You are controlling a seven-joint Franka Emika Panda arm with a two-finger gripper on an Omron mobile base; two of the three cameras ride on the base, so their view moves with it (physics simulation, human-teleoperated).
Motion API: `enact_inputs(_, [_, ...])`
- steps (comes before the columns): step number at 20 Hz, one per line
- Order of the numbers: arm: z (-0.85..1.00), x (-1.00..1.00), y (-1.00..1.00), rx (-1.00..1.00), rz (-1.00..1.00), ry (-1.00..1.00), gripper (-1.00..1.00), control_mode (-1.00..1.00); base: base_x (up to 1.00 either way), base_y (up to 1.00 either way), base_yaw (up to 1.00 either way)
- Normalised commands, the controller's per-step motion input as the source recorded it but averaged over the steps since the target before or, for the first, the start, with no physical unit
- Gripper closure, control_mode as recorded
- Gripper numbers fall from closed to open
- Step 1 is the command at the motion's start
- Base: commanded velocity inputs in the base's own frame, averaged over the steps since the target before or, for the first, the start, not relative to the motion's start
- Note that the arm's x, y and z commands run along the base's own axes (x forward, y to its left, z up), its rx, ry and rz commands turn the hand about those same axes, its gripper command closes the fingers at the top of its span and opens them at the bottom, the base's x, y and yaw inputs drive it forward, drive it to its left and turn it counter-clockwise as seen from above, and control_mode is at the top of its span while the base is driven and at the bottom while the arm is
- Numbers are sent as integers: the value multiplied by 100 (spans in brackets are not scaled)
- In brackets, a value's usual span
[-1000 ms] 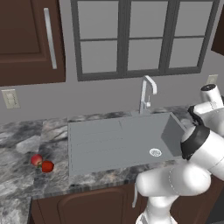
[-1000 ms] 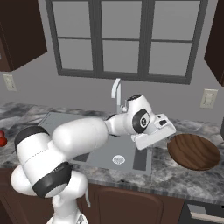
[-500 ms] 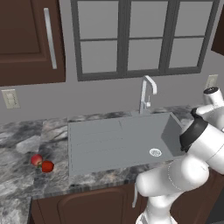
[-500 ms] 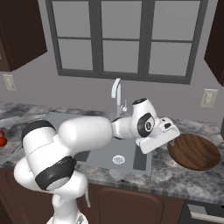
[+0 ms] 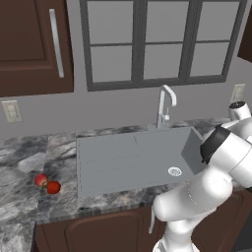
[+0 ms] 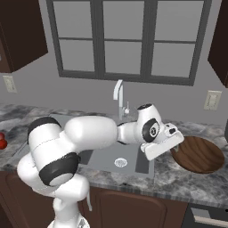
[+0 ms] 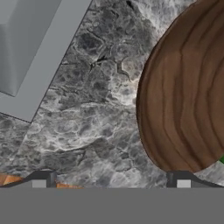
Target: Remove the bell pepper and apple from the sink. Then move the bowl and cup from the counter to the sink for washing.
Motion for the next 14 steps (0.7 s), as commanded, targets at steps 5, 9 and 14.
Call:
enact_inputs(5, [-13,3,-2,4,5,0,-100,-100,0,0,0])
enact_inputs(9, [-10,11,-8,3,4,0,-100,-100,0,0,0])
enact_inputs(14, [-12,11,-10,0,4,0,-100,-100,0,0,0])
